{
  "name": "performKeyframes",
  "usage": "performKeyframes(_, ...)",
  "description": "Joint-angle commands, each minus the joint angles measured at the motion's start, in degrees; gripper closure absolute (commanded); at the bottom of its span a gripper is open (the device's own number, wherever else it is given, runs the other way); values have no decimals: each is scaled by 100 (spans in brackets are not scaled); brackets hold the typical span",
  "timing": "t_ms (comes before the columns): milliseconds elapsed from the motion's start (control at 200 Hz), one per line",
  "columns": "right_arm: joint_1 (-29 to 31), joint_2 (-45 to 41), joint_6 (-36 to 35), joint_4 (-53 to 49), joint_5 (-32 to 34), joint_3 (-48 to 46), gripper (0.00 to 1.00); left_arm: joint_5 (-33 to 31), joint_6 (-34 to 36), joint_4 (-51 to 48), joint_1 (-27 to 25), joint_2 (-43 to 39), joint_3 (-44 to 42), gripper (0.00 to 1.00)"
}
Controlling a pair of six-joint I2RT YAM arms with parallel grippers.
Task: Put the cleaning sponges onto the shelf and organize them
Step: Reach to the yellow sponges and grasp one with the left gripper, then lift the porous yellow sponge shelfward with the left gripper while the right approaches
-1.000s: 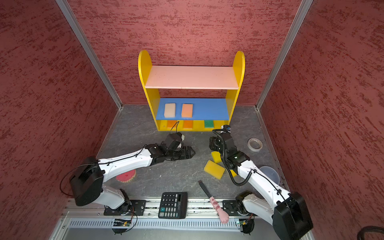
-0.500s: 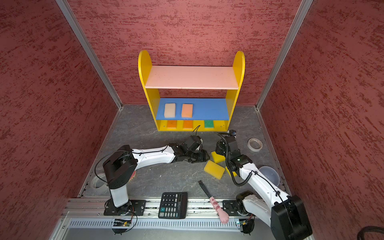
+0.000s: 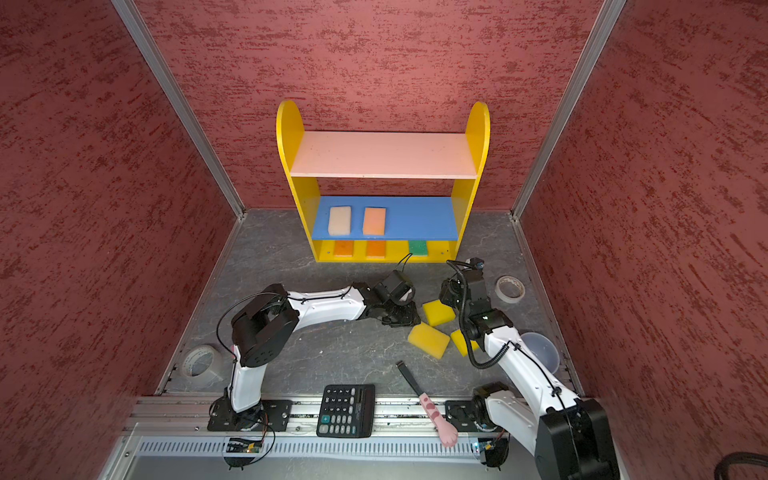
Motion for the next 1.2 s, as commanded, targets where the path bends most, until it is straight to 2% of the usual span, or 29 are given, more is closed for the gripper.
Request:
performKeyframes(0,-98,38,1,-46,-163,198,43,82,307,-415,0,227,265,67)
performKeyframes(170,-139,-6,12,-33,-182,254,43,64,489,-767,7,462,555,71)
performKeyframes(296,-165,-29,120,-83,-275,297,43,193,596,-919,50,632,676,81)
performKeyframes(396,-183,-19,138,-3,-280,257,43,285,704,-966,64,659,701,93)
performKeyframes(496,-199,34,165,-101,-357,373,43,333,901,-1015,114,562,696,100)
performKeyframes(566,-195,67,29,42,-622,416,43,309,1071,-1096,177,401,680,100)
performKeyframes(691,-196,318,-308,375,-1654,568,46,262,1658,-1295,351,34,606,100)
performKeyframes(766,-176,494,-410,528,-2007,641,47,239,2068,-1611,490,-202,669,100)
performKeyframes(942,50,555,-574,825,-2347,676,45,-137,2951,-2203,664,-851,772,100)
performKeyframes(1032,314,458,-705,1009,-2370,642,35,-189,3267,-2423,744,-1112,862,100)
performKeyframes(1192,784,347,-716,1206,-2445,660,27,-164,3652,-2668,982,-1459,991,100)
